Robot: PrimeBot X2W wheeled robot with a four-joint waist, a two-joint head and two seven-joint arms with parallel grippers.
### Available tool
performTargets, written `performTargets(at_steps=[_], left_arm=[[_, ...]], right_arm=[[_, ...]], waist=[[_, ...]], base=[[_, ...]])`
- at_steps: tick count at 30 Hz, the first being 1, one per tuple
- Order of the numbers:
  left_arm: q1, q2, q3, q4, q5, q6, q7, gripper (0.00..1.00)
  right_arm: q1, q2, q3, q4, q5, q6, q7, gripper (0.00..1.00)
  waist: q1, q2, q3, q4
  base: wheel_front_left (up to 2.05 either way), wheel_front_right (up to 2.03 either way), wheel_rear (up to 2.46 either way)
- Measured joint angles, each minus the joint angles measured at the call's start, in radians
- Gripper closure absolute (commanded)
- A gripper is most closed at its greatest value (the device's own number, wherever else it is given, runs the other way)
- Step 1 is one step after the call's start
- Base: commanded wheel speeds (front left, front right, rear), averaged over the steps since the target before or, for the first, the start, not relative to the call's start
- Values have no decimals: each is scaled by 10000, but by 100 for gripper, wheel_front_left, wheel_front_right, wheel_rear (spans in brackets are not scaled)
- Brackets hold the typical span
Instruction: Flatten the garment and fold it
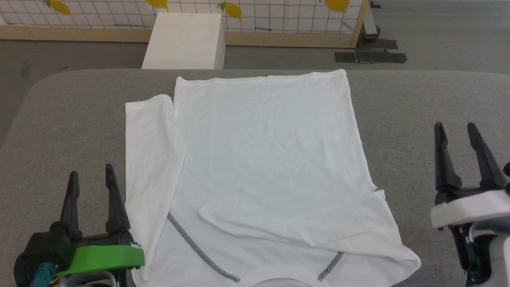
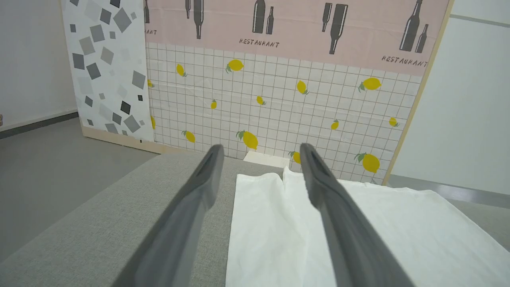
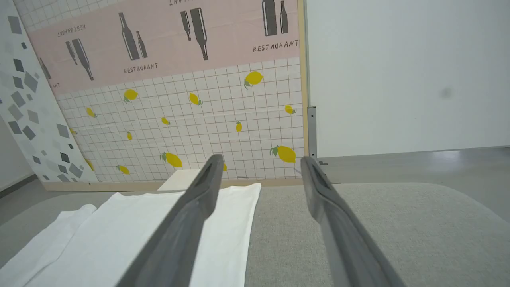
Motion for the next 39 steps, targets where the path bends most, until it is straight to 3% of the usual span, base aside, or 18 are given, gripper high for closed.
performTargets(at_steps=[9, 15, 22, 30, 39], left_arm=[[-74, 4, -211, 882, -2, -157, 4, 0], [-1941, 405, -395, 2282, -207, -470, 970, 0], [-5292, 1651, -683, 4475, -529, -859, 3085, 0], [-8509, 2610, -410, 6869, -974, -731, 5710, 0], [-10128, 3835, -56, 6993, -1737, -633, 9821, 0]], right_arm=[[1476, 562, -640, -280, -420, 0, -291, 0], [1498, 698, -980, -905, -439, 0, -305, 0], [1215, 721, -809, -1542, -382, 0, -117, 0], [349, 742, -637, -2052, -384, 0, 182, 0], [-230, 742, -562, -2387, -209, 0, 165, 0]], waist=[[0, 0, -32, -74], [0, 0, 337, 11], [0, 0, 1147, 76], [2, 0, 2542, -24], [2, 0, 4284, -351]], base=[[0, 0, 0], [0, 0, 0], [0, 0, 0], [0, 0, 0], [0, 0, 0]])
